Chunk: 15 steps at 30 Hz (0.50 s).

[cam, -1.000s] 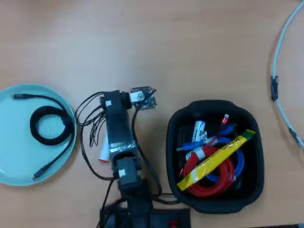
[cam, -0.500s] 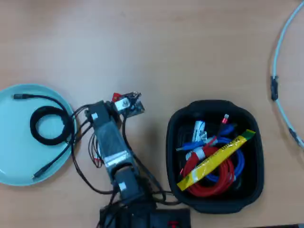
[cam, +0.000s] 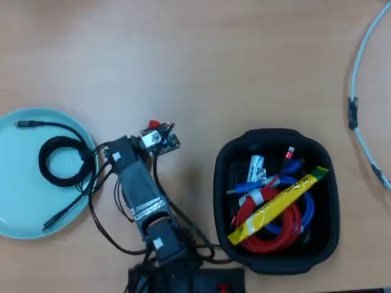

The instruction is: Pick up the red pen and put it in the green bowl

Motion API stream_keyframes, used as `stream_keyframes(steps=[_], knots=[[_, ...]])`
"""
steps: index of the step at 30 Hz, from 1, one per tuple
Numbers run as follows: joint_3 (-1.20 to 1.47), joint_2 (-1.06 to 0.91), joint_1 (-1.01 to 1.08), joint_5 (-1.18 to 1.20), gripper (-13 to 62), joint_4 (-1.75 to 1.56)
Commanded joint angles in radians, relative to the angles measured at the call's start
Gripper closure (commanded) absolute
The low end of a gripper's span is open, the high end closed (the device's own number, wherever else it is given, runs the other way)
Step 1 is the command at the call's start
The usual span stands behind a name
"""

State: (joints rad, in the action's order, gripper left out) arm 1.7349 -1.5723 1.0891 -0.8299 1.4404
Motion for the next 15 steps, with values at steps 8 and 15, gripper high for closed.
stream_keyframes(steps=[8, 15], knots=[[0.0, -0.021, -0.014, -0.009, 27.7, -0.038], [0.002, 0.046, -0.009, -0.009, 27.4, -0.077]])
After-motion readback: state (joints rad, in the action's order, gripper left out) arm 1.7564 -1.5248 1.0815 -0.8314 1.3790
